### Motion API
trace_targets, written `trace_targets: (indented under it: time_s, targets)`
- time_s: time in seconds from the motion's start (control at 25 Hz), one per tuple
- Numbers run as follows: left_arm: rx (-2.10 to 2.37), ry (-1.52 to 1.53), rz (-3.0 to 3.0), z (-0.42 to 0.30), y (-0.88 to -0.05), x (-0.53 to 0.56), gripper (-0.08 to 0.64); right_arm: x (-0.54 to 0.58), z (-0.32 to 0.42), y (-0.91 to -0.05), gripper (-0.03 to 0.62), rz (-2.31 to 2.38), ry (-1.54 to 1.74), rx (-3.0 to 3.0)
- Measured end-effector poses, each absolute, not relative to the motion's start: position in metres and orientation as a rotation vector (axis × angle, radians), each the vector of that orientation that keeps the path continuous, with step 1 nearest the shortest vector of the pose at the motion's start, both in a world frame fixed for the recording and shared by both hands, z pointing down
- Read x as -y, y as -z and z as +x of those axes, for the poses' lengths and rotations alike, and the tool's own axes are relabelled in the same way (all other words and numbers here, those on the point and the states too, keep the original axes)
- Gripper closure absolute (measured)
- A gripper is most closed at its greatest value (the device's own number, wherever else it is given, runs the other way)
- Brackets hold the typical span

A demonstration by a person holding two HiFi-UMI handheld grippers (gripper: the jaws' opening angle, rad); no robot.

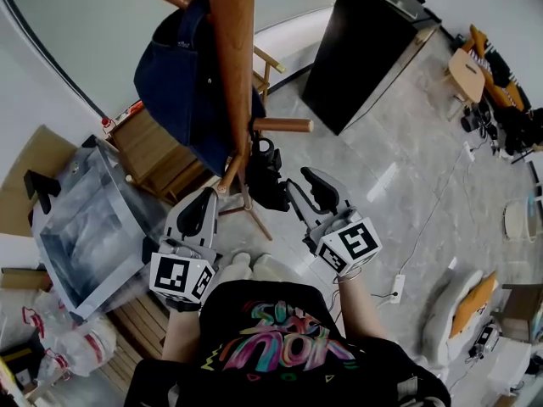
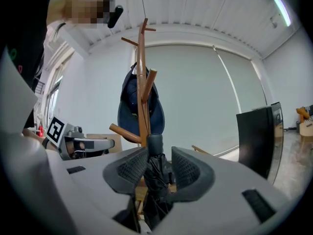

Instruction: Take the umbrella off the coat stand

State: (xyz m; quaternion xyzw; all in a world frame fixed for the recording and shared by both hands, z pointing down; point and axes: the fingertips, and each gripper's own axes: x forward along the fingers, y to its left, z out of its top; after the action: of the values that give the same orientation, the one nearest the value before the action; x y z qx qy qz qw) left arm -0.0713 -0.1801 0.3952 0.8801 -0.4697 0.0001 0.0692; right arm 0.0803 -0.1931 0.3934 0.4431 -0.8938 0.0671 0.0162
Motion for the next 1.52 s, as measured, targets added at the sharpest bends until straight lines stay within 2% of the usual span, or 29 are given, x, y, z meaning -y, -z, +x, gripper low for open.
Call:
trace_targets:
  time_s: [0.32, 0.52, 0.8, 1.52]
  targets:
    - [1.414, -0.001, 2.650, -0.068, -0.396, 0.173, 0.526, 0.204, 0.057, -0.423, 0.267, 1.173, -0.218, 2.822]
    - [1.410, -0.007, 2.650, -0.068, -0.397, 0.167, 0.528, 0.219, 0.052, -0.445, 0.211, 1.156, -0.232, 2.788]
    - [1.414, -0.017, 2.639, -0.068, -0.403, 0.165, 0.526, 0.231, 0.043, -0.463, 0.179, 1.086, -0.244, 2.776]
    - [1.452, -0.023, 2.614, -0.075, -0.406, 0.159, 0.526, 0.251, 0.015, -0.493, 0.176, 1.032, -0.243, 2.761]
